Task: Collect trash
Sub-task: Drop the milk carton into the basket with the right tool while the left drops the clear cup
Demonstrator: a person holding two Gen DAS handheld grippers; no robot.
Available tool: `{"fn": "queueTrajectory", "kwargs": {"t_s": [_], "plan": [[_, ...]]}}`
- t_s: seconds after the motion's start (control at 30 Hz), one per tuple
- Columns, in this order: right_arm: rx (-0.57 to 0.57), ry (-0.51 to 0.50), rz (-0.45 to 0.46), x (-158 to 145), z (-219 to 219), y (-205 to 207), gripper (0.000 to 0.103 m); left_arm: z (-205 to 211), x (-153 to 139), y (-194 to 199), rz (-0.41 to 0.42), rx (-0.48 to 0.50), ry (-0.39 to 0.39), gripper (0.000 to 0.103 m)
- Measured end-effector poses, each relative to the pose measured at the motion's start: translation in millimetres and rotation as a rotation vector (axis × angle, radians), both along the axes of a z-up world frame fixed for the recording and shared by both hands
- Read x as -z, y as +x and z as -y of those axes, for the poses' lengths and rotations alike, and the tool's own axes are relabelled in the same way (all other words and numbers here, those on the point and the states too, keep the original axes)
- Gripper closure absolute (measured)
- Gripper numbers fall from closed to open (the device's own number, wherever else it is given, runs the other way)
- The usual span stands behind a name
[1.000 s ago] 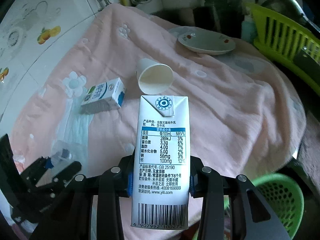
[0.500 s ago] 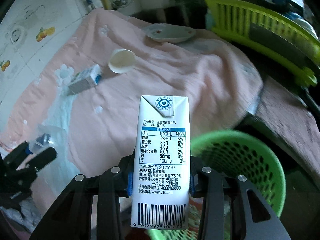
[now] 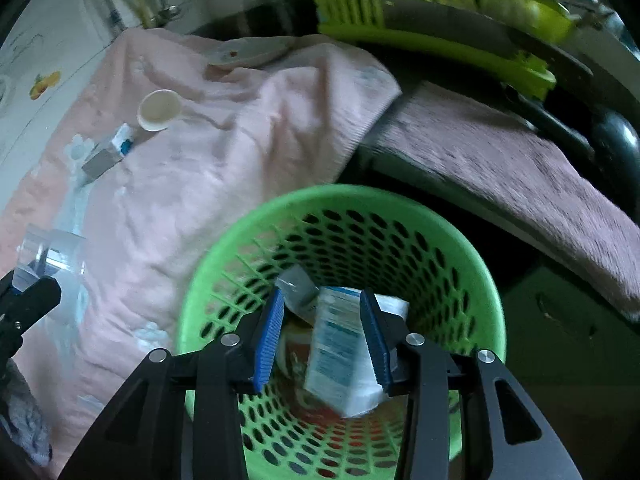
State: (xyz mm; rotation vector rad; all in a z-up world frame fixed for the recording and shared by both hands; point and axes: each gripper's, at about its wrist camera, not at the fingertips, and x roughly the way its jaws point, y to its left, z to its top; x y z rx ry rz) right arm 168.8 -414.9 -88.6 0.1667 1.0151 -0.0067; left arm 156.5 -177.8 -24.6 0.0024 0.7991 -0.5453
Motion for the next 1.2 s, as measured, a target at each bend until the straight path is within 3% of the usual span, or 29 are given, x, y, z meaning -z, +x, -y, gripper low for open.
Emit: {"fn": "queueTrajectory", "kwargs": {"t_s": [0.67,1.2], "plan": [[0.054,0.003,0.057,-11,42,-47,0.036,60,23,-12,-0.06,0.078,0.033,0.044],[0.064,0.002,0.079,-17,48,-59,0.03,72,36,-9,-0.091,0.08,0.062,0.044]]}}
